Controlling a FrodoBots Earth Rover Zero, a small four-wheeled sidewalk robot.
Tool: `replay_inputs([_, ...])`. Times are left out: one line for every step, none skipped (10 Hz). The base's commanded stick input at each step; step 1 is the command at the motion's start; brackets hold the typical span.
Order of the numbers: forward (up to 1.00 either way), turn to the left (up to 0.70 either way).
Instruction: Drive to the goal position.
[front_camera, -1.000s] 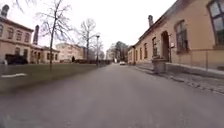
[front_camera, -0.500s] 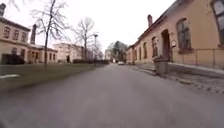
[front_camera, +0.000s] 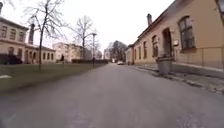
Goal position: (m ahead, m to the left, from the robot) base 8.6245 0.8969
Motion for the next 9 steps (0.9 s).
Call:
replay_inputs([1.0, 0.0])
replay_inputs([1.0, 0.0])
replay_inputs([1.0, 0.0])
replay_inputs([1.0, 0.0])
replay_inputs([1.0, 0.0])
replay_inputs([1.0, 0.0])
replay_inputs([1.0, 0.0])
replay_inputs([1.0, 0.0])
replay_inputs([1.0, 0.0])
